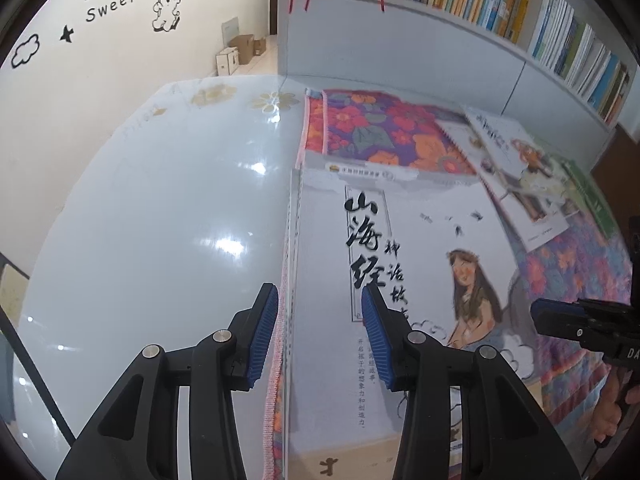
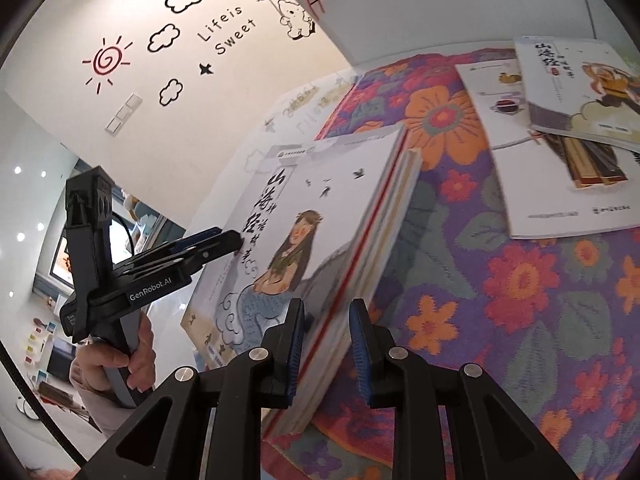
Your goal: Organize books
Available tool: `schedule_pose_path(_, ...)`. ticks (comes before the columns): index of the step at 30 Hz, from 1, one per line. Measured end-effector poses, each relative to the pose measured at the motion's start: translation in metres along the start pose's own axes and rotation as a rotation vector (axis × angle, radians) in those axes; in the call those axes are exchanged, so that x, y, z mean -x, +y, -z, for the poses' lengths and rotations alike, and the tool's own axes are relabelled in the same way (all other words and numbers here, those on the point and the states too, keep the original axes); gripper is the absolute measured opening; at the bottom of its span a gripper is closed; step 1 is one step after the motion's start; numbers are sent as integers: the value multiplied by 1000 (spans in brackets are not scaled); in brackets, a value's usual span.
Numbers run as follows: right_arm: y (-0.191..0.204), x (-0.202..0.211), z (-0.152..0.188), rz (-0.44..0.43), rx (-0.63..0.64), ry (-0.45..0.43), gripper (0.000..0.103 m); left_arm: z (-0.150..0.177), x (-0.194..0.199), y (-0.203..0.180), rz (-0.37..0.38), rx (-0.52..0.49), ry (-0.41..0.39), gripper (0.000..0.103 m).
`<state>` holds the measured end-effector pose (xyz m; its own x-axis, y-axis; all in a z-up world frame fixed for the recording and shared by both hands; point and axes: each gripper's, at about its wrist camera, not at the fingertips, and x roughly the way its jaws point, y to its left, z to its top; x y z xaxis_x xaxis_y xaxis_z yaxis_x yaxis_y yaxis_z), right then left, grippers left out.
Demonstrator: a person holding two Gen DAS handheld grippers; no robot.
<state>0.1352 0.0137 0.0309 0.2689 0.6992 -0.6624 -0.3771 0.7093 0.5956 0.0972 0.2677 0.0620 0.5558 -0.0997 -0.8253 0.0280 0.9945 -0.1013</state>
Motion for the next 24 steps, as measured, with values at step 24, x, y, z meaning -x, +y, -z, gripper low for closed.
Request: schedule_pose_path(24, -235, 303, 22, 300, -318, -384, 45, -78, -4, -264, 353, -8, -24, 41)
